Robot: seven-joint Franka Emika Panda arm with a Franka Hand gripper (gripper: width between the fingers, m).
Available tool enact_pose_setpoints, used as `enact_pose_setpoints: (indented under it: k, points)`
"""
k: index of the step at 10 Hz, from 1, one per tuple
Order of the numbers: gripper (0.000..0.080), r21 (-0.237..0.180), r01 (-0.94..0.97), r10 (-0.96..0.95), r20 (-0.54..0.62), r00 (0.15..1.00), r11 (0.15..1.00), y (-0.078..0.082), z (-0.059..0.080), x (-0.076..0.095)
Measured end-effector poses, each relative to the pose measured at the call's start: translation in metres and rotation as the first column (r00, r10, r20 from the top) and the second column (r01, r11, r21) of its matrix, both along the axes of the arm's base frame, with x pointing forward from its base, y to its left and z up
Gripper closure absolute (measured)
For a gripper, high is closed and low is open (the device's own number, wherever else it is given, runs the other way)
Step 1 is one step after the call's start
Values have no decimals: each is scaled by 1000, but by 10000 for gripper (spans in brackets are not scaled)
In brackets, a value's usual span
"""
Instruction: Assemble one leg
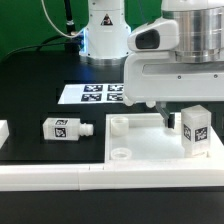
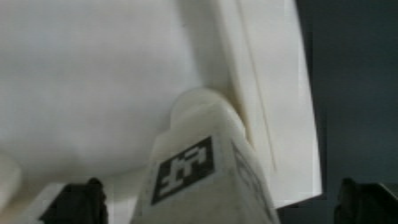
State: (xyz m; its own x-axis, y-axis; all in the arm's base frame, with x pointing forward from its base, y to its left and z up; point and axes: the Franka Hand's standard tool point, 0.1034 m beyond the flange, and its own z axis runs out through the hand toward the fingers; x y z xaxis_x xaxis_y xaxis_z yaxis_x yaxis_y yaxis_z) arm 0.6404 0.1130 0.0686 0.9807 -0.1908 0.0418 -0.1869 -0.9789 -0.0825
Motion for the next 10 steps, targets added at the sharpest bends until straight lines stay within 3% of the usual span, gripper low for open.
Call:
enact_pose_setpoints:
  k: [1,2,3,4,7,8,10]
  points:
    - [153,2,44,-44,-3,999,999,-1,0,0]
    - [259,1,42,-42,-3,999,999,-1,0,0]
    - [440,1,43,-43,-3,999,999,-1,0,0]
    - [514,7,126,-125,-10,992,992,-1,0,0]
    - [514,15,354,-354,-30,935,935,0,0,0]
    - [514,16,494,-493,-42,869,869,-1,0,0]
    - [514,41,761,-756,-93,648,648,-3,-1,1]
